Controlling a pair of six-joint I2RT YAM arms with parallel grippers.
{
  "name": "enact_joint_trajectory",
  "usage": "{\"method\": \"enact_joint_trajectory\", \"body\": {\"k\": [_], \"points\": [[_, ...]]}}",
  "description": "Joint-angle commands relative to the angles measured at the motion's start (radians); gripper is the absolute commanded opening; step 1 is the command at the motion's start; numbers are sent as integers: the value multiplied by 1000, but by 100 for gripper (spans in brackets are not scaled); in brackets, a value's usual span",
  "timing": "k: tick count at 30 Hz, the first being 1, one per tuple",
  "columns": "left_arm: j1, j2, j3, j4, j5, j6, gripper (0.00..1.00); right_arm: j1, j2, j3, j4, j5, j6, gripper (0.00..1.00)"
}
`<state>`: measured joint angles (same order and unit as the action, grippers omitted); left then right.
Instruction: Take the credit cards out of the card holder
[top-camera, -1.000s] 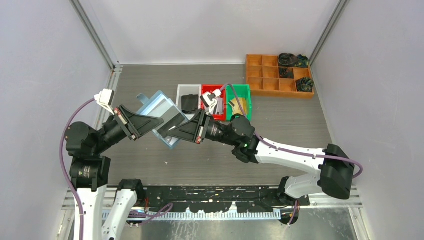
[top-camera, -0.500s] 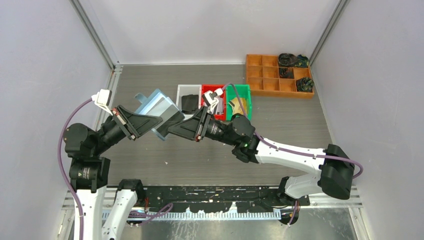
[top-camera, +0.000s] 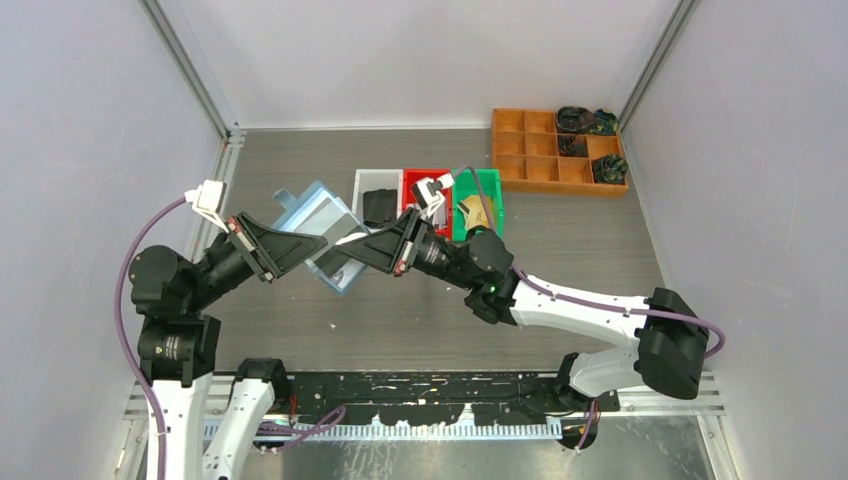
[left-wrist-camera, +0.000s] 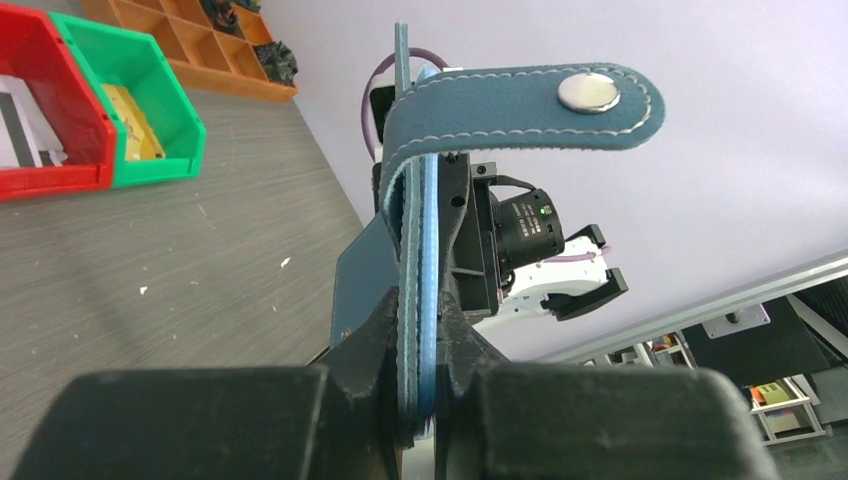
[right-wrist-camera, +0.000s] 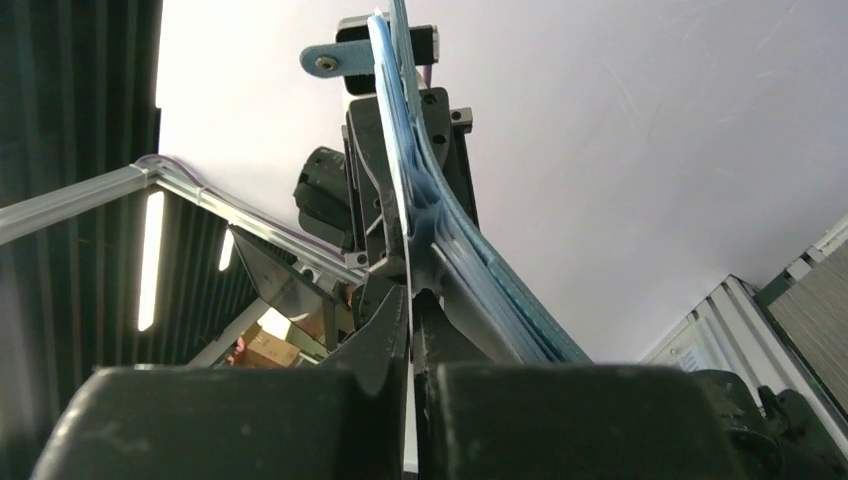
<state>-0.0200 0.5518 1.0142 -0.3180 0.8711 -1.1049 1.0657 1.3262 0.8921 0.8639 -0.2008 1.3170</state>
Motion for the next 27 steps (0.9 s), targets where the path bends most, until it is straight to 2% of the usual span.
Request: {"method": "enact_joint_trajectory", "body": {"k": [1, 4, 10, 13, 16, 18, 21, 27], "points": [[-3, -5, 63, 24, -50, 45, 0, -7, -83, -84, 41, 33, 3, 4], [-3, -11, 67, 5, -92, 68, 0, -11, -134, -147, 9, 35, -9, 1], [-3, -14, 81, -27, -128, 118, 0, -40, -262, -237, -110, -3, -47, 1], [-3, -12, 110, -57, -148, 174, 0, -123, -337, -226, -267, -66, -87, 1], [-3, -8, 127, -77, -155, 220, 0, -250, -368, -111, -588, -99, -224, 1], [-3, -3, 120, -76, -130, 227, 0, -338, -311, 0, -759, -141, -311, 1], [-3, 1, 104, -79, -89, 235, 0, -435, -128, 169, -916, -224, -422, 1], [-3, -7, 64, -23, -5, 210, 0, -463, 287, 587, -1277, -144, -789, 1]]}}
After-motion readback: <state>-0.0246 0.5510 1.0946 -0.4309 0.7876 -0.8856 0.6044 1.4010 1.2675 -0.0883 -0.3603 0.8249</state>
